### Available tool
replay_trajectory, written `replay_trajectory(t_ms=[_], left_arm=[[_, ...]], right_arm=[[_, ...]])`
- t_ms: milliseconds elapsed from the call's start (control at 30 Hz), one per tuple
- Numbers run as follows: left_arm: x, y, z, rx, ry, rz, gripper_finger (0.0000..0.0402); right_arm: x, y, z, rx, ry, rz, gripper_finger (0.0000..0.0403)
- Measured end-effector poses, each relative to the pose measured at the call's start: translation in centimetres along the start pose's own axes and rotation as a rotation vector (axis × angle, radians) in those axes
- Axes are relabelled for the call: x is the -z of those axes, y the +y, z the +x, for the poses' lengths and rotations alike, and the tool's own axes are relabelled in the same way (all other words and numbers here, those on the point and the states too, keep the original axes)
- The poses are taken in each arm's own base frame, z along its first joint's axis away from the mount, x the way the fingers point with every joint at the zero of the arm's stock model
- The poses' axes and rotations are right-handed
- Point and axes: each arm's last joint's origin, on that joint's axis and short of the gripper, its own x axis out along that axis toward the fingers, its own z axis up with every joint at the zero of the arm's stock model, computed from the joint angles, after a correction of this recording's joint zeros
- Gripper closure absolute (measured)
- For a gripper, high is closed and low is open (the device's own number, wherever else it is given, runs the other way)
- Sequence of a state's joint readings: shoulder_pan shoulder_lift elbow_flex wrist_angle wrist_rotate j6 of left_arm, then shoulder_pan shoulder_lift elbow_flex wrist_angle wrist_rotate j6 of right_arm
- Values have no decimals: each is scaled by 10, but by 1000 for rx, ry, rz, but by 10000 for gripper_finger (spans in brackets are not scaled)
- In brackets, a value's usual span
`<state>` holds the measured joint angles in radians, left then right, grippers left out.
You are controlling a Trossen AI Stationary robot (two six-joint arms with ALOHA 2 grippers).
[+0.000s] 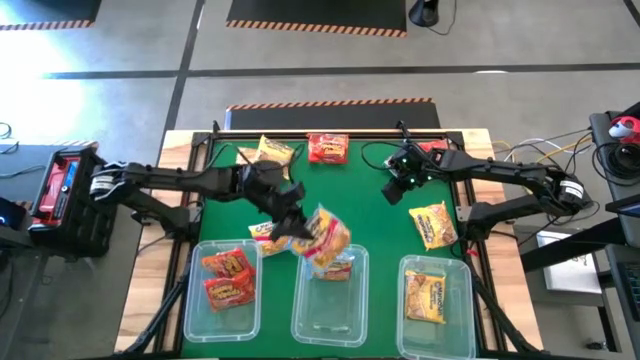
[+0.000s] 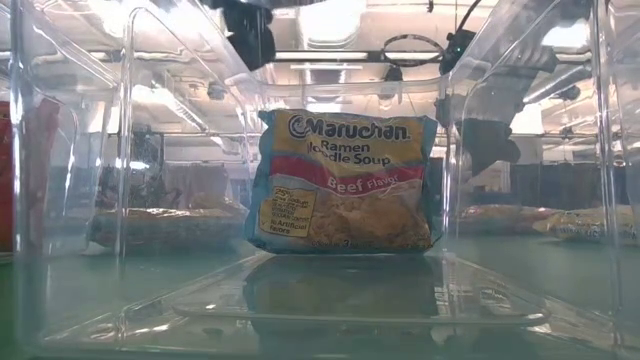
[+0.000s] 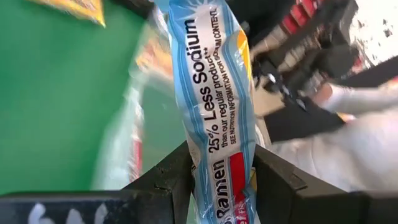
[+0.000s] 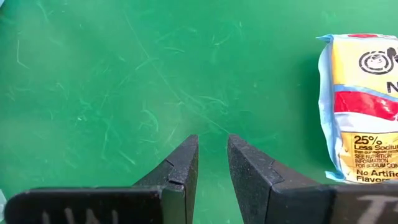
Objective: Sort Maruchan noodles
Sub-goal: Put the blue noodle pack into the middle transparent bin
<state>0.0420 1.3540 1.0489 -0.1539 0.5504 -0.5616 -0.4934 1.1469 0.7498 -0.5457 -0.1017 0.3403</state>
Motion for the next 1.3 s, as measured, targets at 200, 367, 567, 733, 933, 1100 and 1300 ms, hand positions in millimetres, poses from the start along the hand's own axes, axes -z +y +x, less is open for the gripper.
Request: replay_trajectory(t_ms=[200,367,567,733,933,1100,1300], left_arm=[[13,-10,11,-19,59,-101,284],[21,-18,21,-102,24,-162,284],[30,-23,34,-116,33,-251,284],[36,-19,48,-140,51,-316,284],[26,-22,67,-152,70,-293,284],[19,-28,75,-302,220,-194,284],[9,-36,86,-369,360,-42,284]], right_arm=[[0,0,0,-1,0,0,326],[0,0,0,-3,-3,-1,326],[0,0,0,-3,-3,-1,326],[0,0,0,-3,-3,-1,326],[0,0,0,-3,-3,-1,326],[0,0,0,-3,-3,-1,326],[0,0,0,-3,-3,-1,326]])
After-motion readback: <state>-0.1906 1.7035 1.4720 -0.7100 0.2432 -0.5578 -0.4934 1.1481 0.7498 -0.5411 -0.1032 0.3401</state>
